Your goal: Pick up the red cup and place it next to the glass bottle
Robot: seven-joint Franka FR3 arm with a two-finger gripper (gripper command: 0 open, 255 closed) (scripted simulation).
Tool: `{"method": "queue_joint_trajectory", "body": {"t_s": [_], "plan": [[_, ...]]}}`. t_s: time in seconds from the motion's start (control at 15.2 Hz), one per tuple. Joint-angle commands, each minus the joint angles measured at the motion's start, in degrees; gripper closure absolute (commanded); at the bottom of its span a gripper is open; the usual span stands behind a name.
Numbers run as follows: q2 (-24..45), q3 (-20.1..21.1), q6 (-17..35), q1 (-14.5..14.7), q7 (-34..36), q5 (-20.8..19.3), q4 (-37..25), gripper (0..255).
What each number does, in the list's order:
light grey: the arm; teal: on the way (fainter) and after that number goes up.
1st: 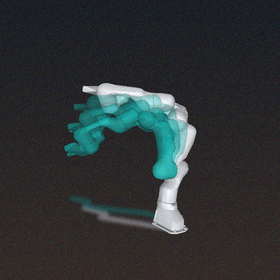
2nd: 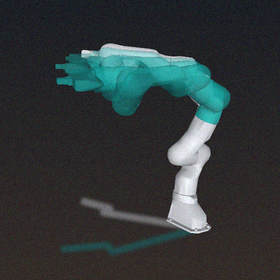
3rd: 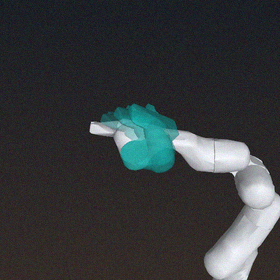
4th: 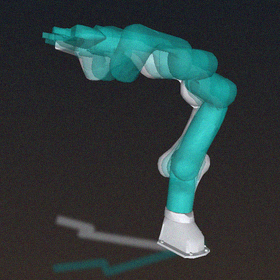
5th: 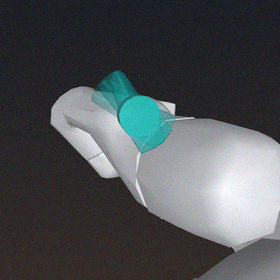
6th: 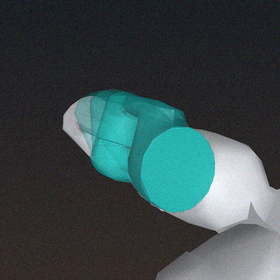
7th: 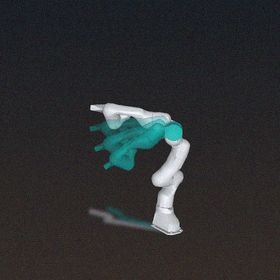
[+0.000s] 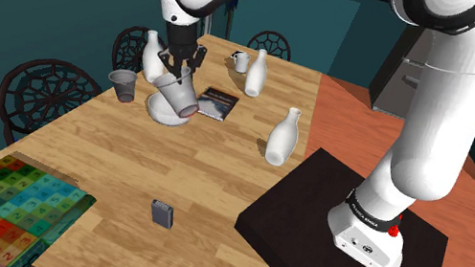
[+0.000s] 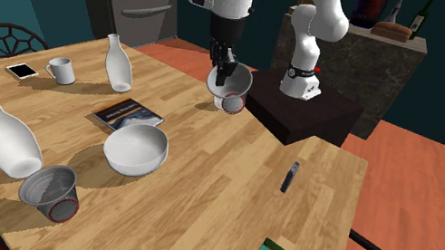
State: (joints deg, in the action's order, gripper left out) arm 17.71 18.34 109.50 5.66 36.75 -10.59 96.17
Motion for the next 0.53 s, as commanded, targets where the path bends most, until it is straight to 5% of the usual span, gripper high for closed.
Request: {"method": "queue_joint_trajectory", "body": {"t_s": [0.0, 0.46], "plan": [[-0.45, 0.05, -1.35, -0.04, -0.25, 0.22, -0.93, 255], [-1.38, 0.25, -6.33, 0.05, -0.9, 0.72, -5.08, 255]]}}
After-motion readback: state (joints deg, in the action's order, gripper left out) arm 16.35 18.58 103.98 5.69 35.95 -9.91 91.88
